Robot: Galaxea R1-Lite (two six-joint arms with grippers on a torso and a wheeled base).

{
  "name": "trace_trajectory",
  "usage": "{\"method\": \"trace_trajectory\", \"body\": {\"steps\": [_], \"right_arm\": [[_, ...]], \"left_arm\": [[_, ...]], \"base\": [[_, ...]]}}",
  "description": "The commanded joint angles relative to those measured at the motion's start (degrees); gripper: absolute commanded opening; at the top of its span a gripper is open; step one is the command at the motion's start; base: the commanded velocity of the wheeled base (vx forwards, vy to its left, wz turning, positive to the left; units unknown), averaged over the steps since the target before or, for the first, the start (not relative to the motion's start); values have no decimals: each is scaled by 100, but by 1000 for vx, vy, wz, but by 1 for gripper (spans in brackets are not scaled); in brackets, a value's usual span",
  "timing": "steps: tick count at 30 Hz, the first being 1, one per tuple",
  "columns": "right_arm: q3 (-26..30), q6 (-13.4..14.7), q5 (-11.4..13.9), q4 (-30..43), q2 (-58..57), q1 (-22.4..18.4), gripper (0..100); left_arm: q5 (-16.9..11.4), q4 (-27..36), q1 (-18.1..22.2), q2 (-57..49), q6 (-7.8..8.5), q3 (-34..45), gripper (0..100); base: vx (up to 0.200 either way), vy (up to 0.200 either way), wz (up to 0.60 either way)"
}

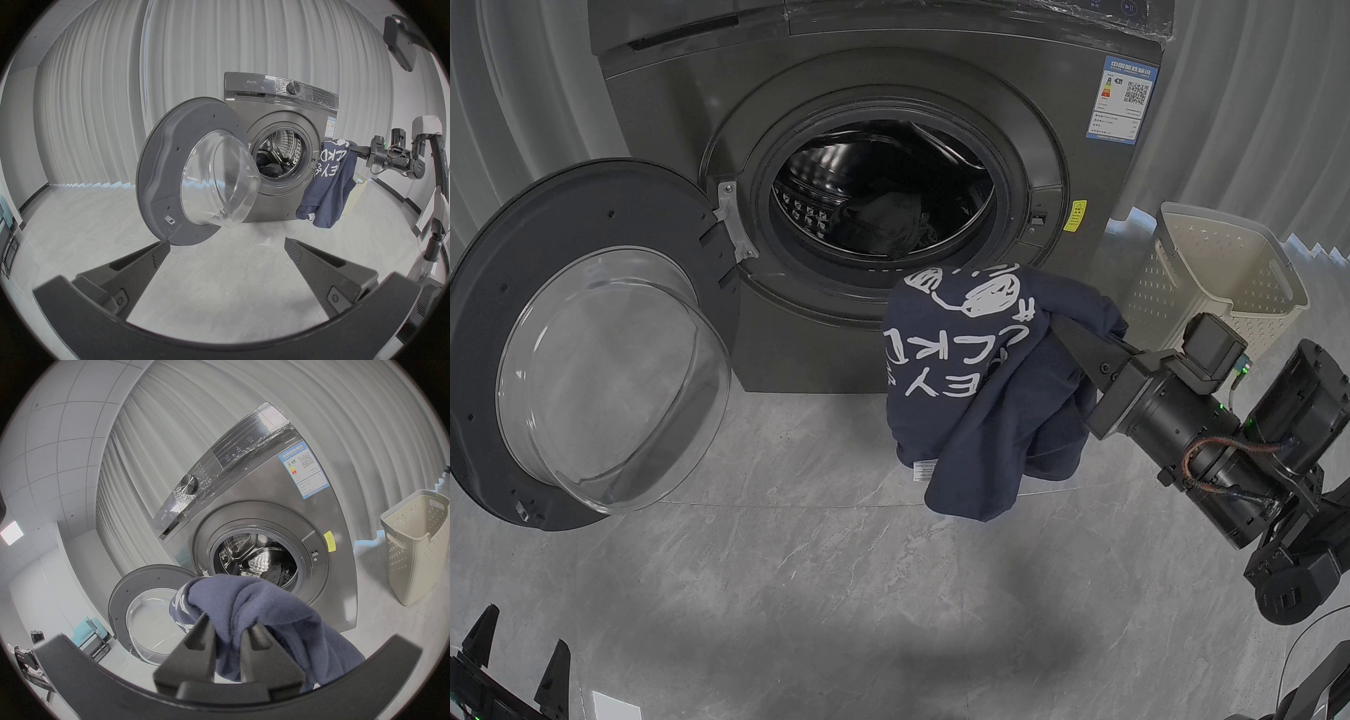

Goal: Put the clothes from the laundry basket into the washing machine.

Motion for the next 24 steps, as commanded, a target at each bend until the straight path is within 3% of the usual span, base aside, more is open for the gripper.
{"method": "trace_trajectory", "body": {"steps": [1, 7, 11, 16, 24], "right_arm": [[-161, -19, -2, -6, 127, 71, 0], [-320, -19, -2, -23, 171, 107, 0], [-355, -19, -2, -23, 233, 186, 0], [-873, 17, -90, -32, 426, 344, 0], [-1242, -1, -195, 21, 514, 370, 0]], "left_arm": [[6, -5, 0, -48, 25, 101, 100], [-3, 4, 0, -40, 16, 101, 100], [-3, -5, 0, -48, 52, 101, 100], [41, -5, 9, -48, 148, 101, 100], [32, 4, 9, -48, 87, 101, 100]], "base": [[0, 0, 0], [0, 0, 0], [150, 0, 0], [0, 0, 0], [0, 0, 0]]}}
